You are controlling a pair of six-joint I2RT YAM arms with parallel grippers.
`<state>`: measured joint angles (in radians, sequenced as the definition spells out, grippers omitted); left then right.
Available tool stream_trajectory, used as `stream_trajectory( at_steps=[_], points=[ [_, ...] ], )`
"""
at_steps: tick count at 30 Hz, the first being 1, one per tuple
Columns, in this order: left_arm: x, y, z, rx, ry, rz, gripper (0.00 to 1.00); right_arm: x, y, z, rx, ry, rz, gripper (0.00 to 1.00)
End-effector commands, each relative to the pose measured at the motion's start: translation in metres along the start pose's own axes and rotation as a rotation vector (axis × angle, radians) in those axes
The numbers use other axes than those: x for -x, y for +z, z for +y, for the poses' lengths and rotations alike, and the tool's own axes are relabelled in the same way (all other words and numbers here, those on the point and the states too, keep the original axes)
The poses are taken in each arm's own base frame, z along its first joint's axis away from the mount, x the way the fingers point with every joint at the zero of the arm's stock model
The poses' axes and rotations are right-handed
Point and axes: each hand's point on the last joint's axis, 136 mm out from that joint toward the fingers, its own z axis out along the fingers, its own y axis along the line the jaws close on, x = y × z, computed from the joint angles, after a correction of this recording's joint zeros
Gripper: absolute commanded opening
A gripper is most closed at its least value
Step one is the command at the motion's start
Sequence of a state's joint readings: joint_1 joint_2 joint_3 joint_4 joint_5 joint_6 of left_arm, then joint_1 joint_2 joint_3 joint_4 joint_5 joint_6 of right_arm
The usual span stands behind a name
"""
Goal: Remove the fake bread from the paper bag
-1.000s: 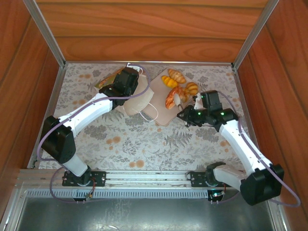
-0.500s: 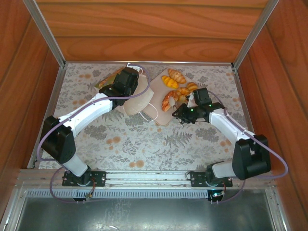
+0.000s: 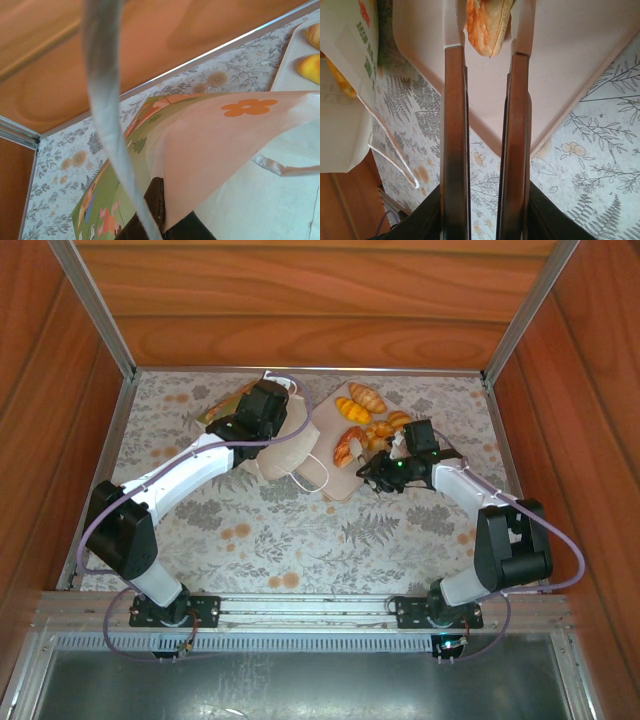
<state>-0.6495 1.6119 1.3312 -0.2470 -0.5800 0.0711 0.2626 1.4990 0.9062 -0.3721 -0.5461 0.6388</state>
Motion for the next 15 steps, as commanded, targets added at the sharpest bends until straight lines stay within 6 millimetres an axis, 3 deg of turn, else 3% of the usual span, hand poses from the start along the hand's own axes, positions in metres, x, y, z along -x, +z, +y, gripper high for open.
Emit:
stream_trajectory(
  at_steps=[1,15],
  points=[
    [0.005,-0.006,0.003,0.004,0.002,-0.009,0.00,-0.005,-0.005,0.004,0.039,0.031,0.000,0.36],
    [0.005,-0.005,0.000,-0.006,-0.007,-0.008,0.00,-0.031,-0.015,0.001,0.067,0.067,0.017,0.37]
  ],
)
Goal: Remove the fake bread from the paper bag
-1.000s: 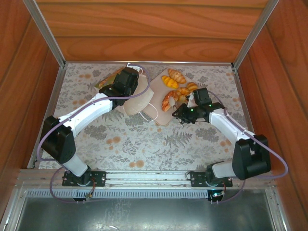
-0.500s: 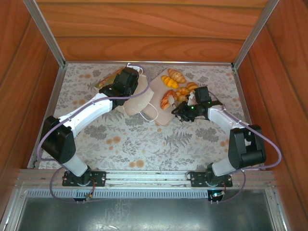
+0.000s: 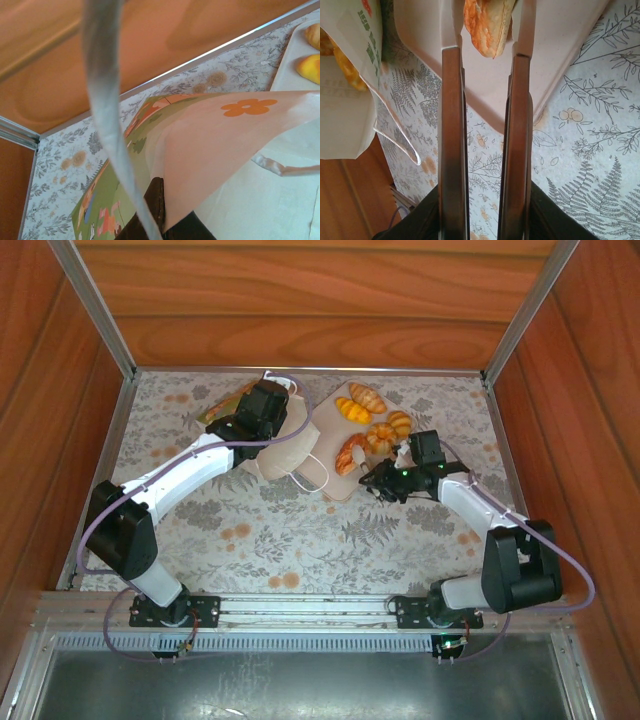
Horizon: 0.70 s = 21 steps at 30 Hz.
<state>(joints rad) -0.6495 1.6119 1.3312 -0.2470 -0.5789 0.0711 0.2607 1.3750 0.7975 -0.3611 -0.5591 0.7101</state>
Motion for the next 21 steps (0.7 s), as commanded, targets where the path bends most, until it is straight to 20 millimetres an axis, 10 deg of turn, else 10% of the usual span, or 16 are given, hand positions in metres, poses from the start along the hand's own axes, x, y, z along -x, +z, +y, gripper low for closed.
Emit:
stream_trajectory(
  at_steps=[1,14,21],
  points=[
    [0.004,-0.005,-0.001,-0.008,-0.005,-0.006,0.00,-0.007,-0.004,0.007,0.051,0.004,0.022,0.37],
    [0.003,-0.003,-0.001,-0.008,-0.009,-0.002,0.00,-0.013,-0.006,0.025,0.158,-0.030,0.048,0.37],
    [0.002,-0.003,-0.002,-0.011,-0.013,-0.001,0.00,-0.024,-0.011,0.003,0.060,0.013,0.034,0.38]
  ],
)
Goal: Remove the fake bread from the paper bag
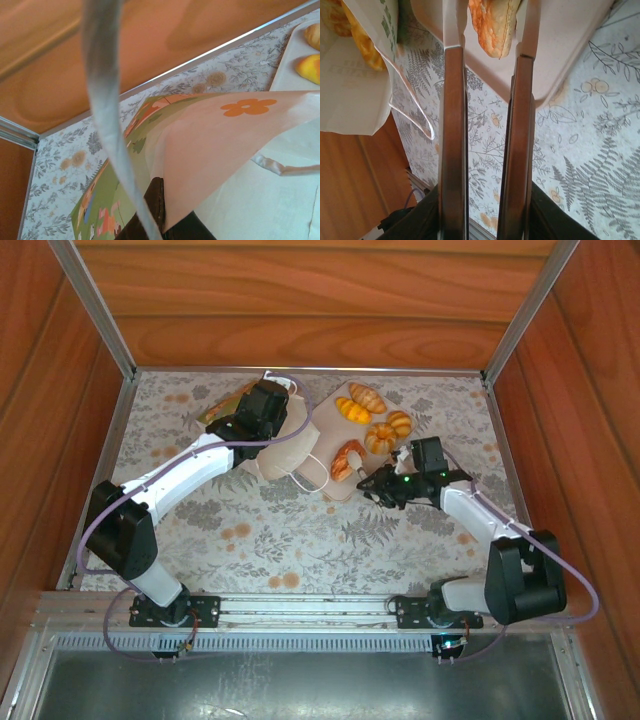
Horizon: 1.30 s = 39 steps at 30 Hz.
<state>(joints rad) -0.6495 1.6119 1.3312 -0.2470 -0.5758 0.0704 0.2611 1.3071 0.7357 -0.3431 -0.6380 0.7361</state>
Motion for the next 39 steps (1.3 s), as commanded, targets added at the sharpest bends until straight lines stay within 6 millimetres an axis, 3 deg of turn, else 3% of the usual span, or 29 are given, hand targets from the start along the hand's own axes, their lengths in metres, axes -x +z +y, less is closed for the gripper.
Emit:
stream_trajectory(
  at_steps=[1,6,12,25,39],
  points=[
    [0.002,-0.003,-0.002,-0.010,-0.012,0.000,0.00,-0.005,-0.005,-0.007,-0.023,0.014,-0.006,0.38],
    [0.001,-0.003,-0.002,-0.012,-0.013,0.002,0.00,-0.007,0.001,-0.020,-0.060,0.053,0.005,0.42],
    [0.000,-0.004,-0.001,-0.005,-0.010,0.000,0.00,-0.004,0.003,-0.022,-0.073,0.068,0.007,0.46],
    [0.001,-0.003,-0.002,-0.009,-0.012,0.001,0.00,-0.001,-0.015,-0.023,-0.132,0.060,-0.061,0.54],
    [0.004,-0.004,-0.001,-0.008,-0.008,-0.006,0.00,0.007,-0.041,-0.015,-0.150,0.045,-0.131,0.54]
  ],
)
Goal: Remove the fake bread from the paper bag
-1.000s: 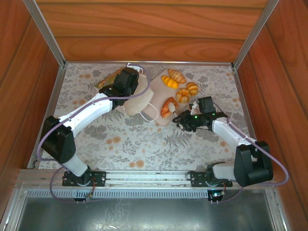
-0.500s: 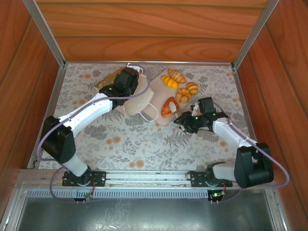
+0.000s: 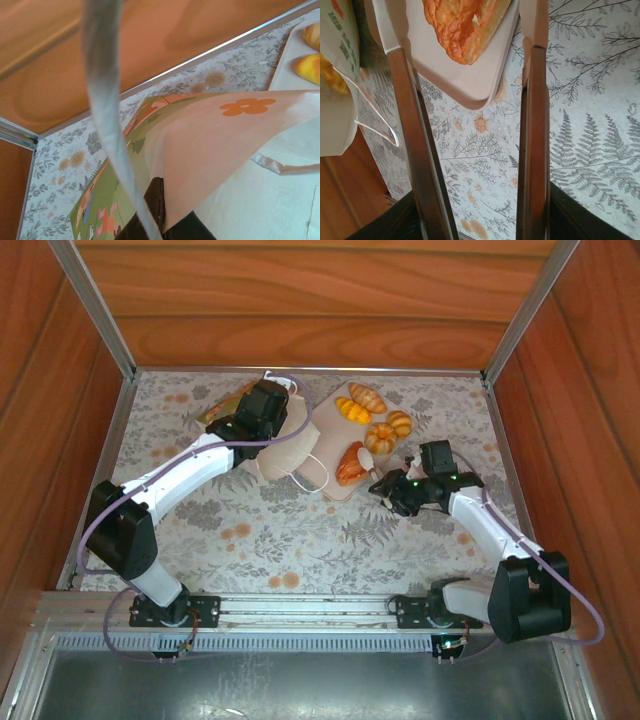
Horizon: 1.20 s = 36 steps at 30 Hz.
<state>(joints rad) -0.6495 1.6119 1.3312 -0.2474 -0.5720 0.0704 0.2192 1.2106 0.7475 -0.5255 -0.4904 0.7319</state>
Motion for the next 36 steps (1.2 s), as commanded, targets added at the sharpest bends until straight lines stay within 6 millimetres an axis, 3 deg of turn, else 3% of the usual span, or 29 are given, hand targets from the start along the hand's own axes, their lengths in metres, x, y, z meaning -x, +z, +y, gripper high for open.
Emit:
stream_trajectory(
  at_steps=[1,11,15,22,36],
  points=[
    [0.004,-0.004,0.000,-0.005,-0.007,-0.005,0.00,0.009,-0.018,0.008,-0.003,-0.021,-0.057,0.54],
    [0.006,-0.005,0.000,-0.005,-0.008,-0.009,0.00,0.012,-0.038,0.022,0.024,-0.068,-0.088,0.49],
    [0.005,-0.004,0.000,-0.005,-0.009,-0.008,0.00,0.006,-0.039,0.030,0.060,-0.077,-0.059,0.42],
    [0.004,-0.003,-0.001,-0.007,-0.011,-0.005,0.00,-0.007,-0.031,0.029,0.076,-0.048,-0.034,0.33],
    [0.002,-0.001,-0.003,-0.008,-0.014,0.002,0.00,-0.033,-0.003,0.021,0.048,-0.006,0.058,0.32]
  ],
)
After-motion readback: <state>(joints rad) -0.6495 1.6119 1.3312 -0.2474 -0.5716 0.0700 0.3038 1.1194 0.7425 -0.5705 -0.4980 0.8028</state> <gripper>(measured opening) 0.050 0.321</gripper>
